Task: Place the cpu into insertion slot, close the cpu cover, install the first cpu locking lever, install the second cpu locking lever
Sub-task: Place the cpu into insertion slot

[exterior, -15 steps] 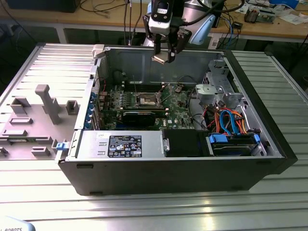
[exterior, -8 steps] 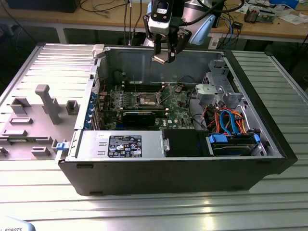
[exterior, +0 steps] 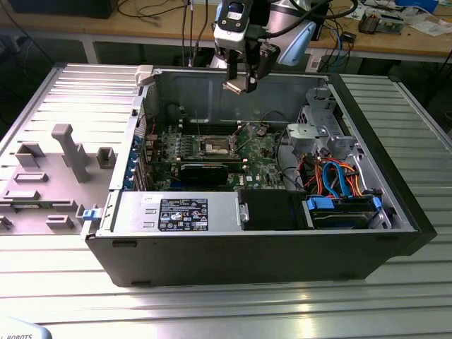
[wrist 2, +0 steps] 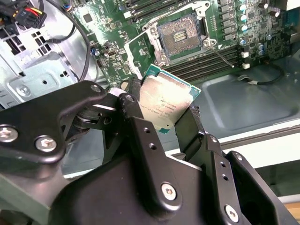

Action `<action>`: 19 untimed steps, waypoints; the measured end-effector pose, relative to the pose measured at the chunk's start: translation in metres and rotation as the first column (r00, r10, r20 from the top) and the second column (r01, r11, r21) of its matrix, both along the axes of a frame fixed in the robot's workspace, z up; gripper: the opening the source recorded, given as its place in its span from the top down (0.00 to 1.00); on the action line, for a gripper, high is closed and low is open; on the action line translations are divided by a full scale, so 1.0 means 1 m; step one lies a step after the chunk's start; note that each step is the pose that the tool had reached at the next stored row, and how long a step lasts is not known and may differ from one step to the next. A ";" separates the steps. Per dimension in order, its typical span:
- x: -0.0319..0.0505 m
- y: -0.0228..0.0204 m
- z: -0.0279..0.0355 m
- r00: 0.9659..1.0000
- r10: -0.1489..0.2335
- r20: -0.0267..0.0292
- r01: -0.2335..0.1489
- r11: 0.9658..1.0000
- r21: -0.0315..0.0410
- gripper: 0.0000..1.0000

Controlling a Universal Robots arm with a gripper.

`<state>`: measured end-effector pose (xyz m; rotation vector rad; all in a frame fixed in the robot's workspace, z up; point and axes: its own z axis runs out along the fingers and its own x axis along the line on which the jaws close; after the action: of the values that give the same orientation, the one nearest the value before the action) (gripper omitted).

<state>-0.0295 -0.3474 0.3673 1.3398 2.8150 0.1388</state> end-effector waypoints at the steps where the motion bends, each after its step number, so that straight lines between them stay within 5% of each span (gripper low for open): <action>1: 0.0000 0.0000 0.0000 1.000 -0.008 0.000 0.008 1.000 0.000 0.46; 9: -0.0001 0.0000 -0.0002 0.997 -0.084 0.000 0.084 0.997 0.000 0.46; 19: -0.0001 0.0000 -0.0002 0.996 -0.085 0.000 0.085 0.996 0.000 0.46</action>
<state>-0.0296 -0.3475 0.3671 1.4568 2.7521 0.1371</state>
